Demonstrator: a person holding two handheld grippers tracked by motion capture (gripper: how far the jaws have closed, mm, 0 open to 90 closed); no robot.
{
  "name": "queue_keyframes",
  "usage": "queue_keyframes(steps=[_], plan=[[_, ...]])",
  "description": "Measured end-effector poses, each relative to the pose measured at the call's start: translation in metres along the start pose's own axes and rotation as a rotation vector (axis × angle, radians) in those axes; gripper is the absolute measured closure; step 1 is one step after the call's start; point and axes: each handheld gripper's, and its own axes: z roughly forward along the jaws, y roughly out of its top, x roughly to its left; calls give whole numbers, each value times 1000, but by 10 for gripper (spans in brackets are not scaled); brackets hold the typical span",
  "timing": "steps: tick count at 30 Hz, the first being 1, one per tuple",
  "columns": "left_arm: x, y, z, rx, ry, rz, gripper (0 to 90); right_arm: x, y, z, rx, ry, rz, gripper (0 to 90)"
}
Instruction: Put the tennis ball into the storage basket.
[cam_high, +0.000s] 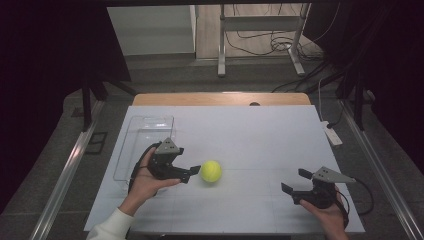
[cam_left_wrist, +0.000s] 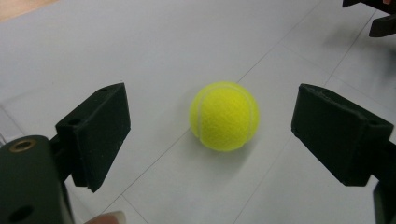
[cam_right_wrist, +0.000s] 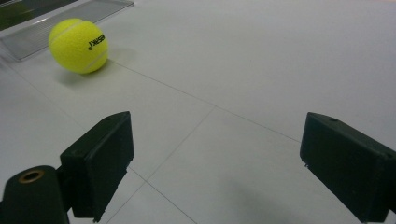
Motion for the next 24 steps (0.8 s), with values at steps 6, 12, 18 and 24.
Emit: queue_keyframes(steps=[6,12,18,24], plan=[[-2,3,2,12,-6,9,125,0,0,0,0,-1,0,98],[-5,7,5,19,-8,17,124,0,0,0,1,-2,0,97],[-6,11,9,32,-8,20,118,0,0,0,1,-5,2,97],[-8,15,12,43,-15,24,115,0,0,0,2,-5,1,97]])
